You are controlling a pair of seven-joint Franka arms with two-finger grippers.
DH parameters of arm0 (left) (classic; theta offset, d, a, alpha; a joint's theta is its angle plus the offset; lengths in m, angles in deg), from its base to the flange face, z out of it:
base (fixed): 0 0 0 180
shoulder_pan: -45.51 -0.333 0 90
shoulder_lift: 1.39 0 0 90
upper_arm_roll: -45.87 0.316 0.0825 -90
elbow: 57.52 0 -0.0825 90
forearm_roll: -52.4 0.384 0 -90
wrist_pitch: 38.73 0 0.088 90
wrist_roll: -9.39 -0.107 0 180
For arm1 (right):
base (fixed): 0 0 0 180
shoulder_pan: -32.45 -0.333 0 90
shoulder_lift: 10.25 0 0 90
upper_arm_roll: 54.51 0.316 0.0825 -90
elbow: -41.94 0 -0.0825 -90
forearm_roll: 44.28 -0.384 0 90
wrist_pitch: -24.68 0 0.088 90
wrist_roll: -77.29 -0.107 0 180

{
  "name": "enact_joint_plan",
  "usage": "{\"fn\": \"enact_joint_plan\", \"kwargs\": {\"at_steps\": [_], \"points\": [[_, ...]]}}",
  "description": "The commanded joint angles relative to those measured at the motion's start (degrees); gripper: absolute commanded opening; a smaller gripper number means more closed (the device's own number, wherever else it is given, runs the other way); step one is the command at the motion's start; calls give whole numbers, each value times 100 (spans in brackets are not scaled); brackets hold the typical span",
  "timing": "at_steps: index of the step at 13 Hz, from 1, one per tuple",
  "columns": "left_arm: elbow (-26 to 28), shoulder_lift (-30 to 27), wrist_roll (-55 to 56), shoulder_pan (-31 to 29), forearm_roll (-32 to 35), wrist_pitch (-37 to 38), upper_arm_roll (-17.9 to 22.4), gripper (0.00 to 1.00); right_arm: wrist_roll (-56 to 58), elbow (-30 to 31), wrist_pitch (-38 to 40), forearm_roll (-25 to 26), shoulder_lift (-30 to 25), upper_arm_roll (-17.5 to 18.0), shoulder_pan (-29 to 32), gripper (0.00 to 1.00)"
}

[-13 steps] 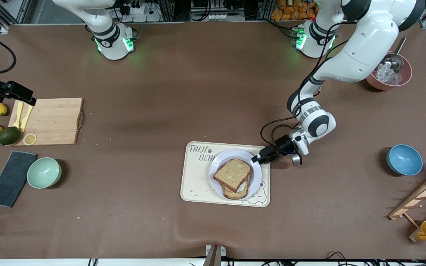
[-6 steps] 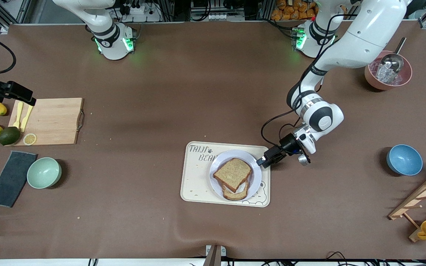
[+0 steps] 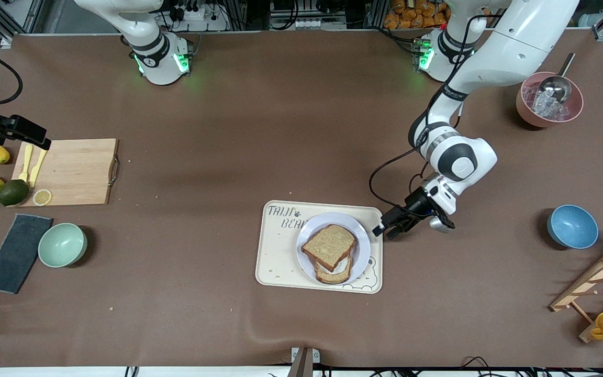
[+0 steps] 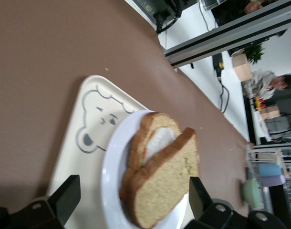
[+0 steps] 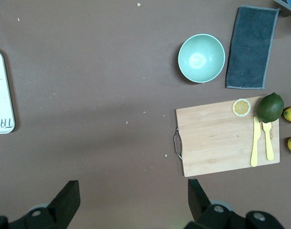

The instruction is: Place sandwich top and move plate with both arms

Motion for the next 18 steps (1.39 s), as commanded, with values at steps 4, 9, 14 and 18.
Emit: {"fn": "enact_joint_plan", "kwargs": {"at_steps": [4, 9, 14, 18], "points": [[212, -146, 95, -519, 1602, -180, 47, 100, -49, 1, 9, 16, -10, 15, 52, 100], [387, -383, 253, -923, 2814, -294, 64, 100, -40, 10, 9, 16, -1, 15, 52, 100], [528, -567, 1007, -1178, 4598, -268, 178, 100, -40, 1, 9, 16, -10, 15, 52, 100], [476, -699, 2113, -1389, 6205, 169, 257, 100, -32, 10, 18, 16, -10, 15, 52, 100]]}}
